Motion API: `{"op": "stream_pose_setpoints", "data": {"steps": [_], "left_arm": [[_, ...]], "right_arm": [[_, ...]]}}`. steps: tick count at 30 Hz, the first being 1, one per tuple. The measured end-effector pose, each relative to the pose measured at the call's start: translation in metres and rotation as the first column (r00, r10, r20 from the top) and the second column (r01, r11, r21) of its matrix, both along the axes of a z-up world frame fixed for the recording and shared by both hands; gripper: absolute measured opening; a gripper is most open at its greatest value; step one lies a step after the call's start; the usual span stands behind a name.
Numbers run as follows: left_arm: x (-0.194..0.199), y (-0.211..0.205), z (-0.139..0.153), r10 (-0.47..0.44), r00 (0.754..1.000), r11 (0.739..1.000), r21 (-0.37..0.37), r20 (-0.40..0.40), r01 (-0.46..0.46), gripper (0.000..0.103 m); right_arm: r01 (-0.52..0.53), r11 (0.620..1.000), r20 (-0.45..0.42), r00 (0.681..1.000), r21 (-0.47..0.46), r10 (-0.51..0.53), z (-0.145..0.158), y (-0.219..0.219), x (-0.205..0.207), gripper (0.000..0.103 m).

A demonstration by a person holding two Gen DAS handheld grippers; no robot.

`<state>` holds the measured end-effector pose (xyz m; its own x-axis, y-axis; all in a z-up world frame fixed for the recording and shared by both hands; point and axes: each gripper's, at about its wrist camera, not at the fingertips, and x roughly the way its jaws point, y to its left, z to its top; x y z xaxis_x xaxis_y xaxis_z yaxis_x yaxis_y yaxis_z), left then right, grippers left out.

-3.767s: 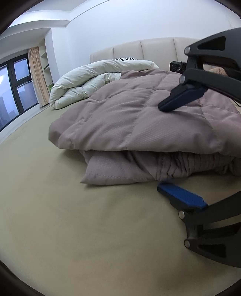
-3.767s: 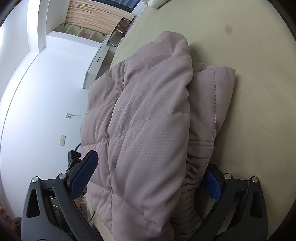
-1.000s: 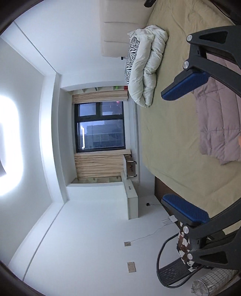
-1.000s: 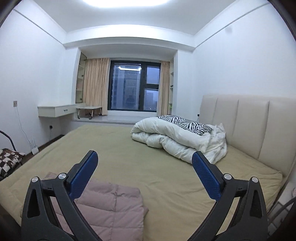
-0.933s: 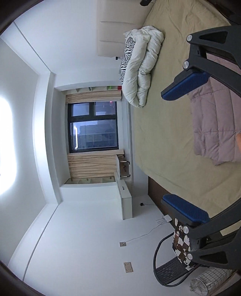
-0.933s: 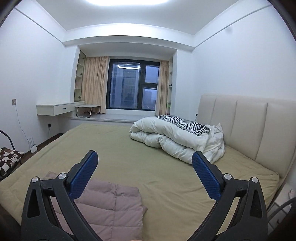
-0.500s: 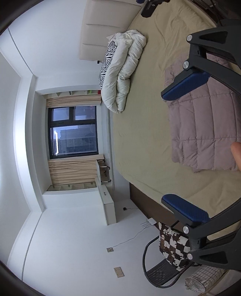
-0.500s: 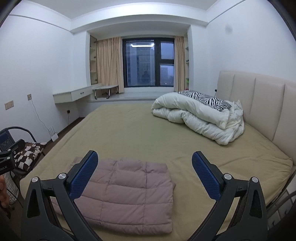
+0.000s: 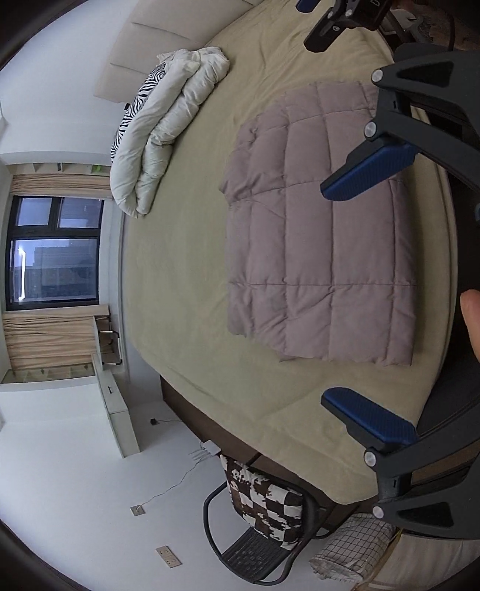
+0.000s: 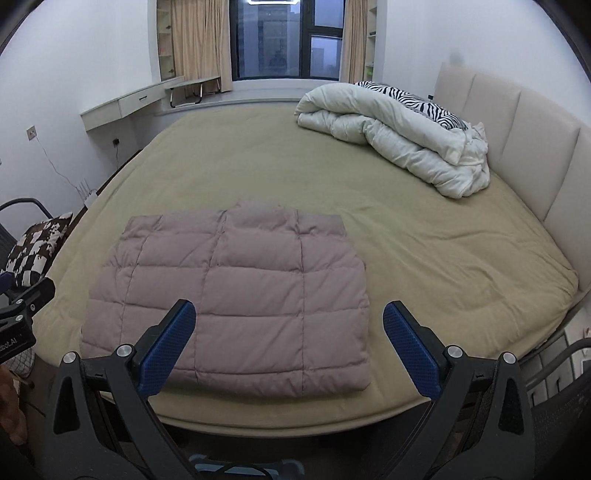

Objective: Fold large clothes

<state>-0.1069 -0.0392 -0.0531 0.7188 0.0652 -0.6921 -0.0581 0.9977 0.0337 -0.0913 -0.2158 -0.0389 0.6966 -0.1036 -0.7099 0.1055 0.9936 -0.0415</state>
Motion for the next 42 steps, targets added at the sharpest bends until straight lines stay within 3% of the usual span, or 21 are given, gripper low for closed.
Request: {"op": "stream_pose_setpoints", "data": {"steps": [6,42], "left_arm": [[-0.002,0.0,-0.008,-0.01,0.999,1.0,0.003,-0.034,0.01,0.103],[-0.005,0.005,-0.019,0.012,0.999,1.0,-0.012,-0.049,-0.013,0.103]], "right_arm": [[-0.011,1.0,-0.067,0.998,0.018,0.012,-0.02,0.013,0.006,0.103],[-0.003,1.0,-0.073,0.997,-0.001,0.003,-0.018,0.019,0.007,0.103]]}}
